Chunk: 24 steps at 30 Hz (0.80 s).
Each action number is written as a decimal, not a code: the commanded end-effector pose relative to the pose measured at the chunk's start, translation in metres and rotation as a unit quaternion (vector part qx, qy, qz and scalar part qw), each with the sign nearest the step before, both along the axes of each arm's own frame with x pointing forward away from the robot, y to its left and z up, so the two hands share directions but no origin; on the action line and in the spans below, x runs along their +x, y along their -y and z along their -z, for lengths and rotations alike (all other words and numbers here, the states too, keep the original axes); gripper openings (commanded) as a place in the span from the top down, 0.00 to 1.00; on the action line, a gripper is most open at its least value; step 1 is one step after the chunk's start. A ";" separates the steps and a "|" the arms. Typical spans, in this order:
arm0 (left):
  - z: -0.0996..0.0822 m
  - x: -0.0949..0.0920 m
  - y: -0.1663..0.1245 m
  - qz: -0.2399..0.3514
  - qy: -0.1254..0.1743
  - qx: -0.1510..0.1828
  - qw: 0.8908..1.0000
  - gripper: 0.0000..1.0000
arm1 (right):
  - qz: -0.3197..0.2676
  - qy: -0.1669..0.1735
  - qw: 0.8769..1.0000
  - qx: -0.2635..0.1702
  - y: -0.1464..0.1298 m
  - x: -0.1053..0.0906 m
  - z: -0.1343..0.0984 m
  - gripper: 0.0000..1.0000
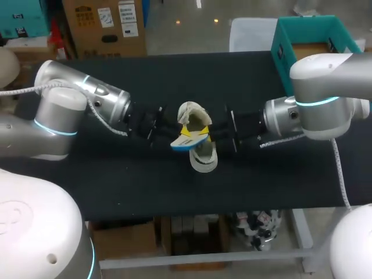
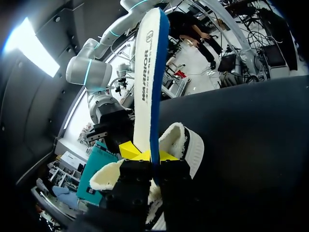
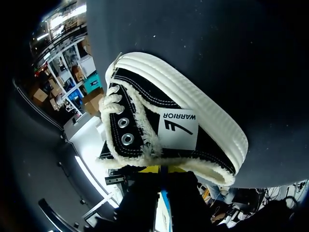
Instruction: Open the shoe tongue, take the insole out of the shoe, put the insole back into the shoe, and pack the shoe into the shoebox
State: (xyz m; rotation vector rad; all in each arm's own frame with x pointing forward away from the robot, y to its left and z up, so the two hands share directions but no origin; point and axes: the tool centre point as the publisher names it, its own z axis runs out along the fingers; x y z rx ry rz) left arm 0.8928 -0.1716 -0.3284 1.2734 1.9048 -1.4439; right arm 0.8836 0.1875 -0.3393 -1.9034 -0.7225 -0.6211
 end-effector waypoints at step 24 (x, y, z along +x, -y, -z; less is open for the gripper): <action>0.011 0.024 0.014 0.010 -0.017 0.006 1.000 1.00 | 0.021 -0.002 1.000 -0.001 0.009 -0.004 0.000 0.68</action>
